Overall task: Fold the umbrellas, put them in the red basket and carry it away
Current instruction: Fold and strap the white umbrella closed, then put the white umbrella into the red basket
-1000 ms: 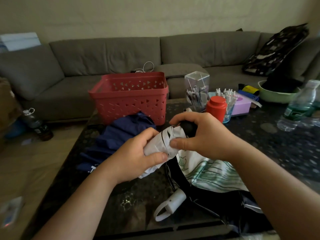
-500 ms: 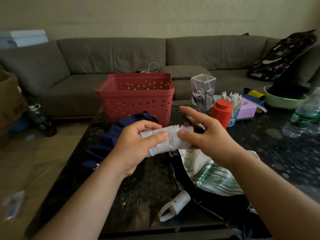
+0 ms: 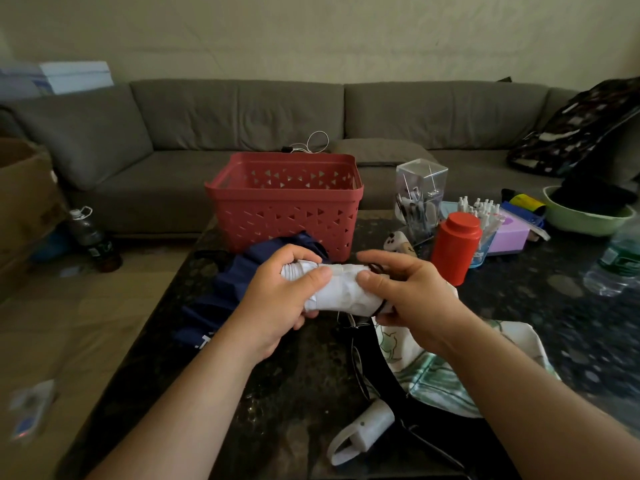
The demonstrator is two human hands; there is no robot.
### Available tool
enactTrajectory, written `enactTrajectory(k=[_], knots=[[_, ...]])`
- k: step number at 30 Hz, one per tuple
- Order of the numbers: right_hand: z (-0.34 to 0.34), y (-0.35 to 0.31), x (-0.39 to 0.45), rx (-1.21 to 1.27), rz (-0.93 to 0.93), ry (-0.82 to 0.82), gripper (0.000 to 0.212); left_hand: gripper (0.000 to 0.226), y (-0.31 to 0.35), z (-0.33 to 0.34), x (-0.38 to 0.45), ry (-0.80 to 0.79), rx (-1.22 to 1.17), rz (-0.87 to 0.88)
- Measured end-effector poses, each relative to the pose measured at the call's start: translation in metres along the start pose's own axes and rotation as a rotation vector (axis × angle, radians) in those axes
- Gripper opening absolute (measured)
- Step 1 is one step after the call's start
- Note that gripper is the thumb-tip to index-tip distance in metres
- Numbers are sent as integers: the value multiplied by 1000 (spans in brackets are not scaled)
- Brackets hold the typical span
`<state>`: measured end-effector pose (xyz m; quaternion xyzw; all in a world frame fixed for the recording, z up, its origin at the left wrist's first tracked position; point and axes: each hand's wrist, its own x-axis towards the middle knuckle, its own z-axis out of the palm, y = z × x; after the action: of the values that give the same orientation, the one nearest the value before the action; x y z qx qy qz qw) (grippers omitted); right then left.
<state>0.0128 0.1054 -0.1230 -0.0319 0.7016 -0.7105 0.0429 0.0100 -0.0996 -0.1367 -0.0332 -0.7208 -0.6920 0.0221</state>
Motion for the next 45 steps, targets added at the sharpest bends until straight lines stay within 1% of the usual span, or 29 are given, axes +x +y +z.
enactTrajectory(k=[2, 4, 6, 8, 10, 12, 14, 16, 18, 20, 22, 24, 26, 28, 29, 31, 33, 35, 37, 38, 41, 42, 44, 45], knots=[[1, -2, -1, -84, -84, -51, 23, 5, 1, -3, 3, 23, -50, -61], [2, 0, 2, -205, -160, -9, 19, 4, -2, -3, 5, 8, -59, -92], [4, 3, 6, -244, -195, 30, 16, 6, -6, -3, 5, 23, -43, -84], [7, 4, 5, -170, -187, 11, 15, 7, -3, -4, 4, 26, -48, -49], [11, 4, 6, -5, -134, 13, 18, 7, 2, -3, 4, 46, -65, -11], [11, 7, 13, 92, -121, 47, 17, 7, 0, 0, 8, 131, -81, 34], [17, 9, 15, 165, -82, 73, 27, 7, -4, 3, 8, 211, -94, 62], [21, 10, 14, 274, -32, 139, 33, 8, -4, 3, 8, 241, -86, 57], [24, 11, 14, 381, 6, 215, 29, 14, -6, 0, 8, 270, -116, 18], [24, 14, 20, 411, 0, 281, 29, 16, -9, -2, 10, 284, -234, -23], [25, 14, 28, 413, -57, 339, 29, 15, -12, -2, 13, 284, -383, -59], [28, 10, 34, 425, -97, 398, 21, 18, -10, -3, 19, 315, -491, -90], [34, 3, 44, 415, -83, 433, 13, 18, -6, -6, 29, 368, -526, -84], [37, -8, 67, 370, -62, 409, 9, 16, 1, -13, 48, 422, -495, -41], [38, -16, 83, 321, -77, 395, 11, 14, 5, -19, 62, 438, -449, -22], [37, -33, 127, 107, -156, 426, 16, 11, 16, -36, 97, 438, -273, -3], [37, -56, 171, -160, -248, 442, 20, 9, 31, -55, 139, 417, -31, 43], [37, -73, 215, -432, -318, 384, 19, 10, 45, -74, 177, 407, 240, 120], [39, -81, 249, -667, -363, 313, 16, 25, 58, -90, 207, 373, 559, 178], [40, -79, 264, -756, -376, 288, 18, 30, 62, -95, 217, 348, 703, 195], [40, -55, 296, -979, -392, 206, 22, 45, 56, -104, 243, 271, 1066, 208], [41, -46, 301, -1046, -399, 179, 21, 45, 51, -105, 246, 238, 1139, 194], [40, -31, 308, -1211, -448, 125, 17, 33, 33, -107, 248, 190, 1214, 165], [40, -28, 309, -1316, -472, 85, 19, 34, 24, -108, 246, 170, 1249, 154]])
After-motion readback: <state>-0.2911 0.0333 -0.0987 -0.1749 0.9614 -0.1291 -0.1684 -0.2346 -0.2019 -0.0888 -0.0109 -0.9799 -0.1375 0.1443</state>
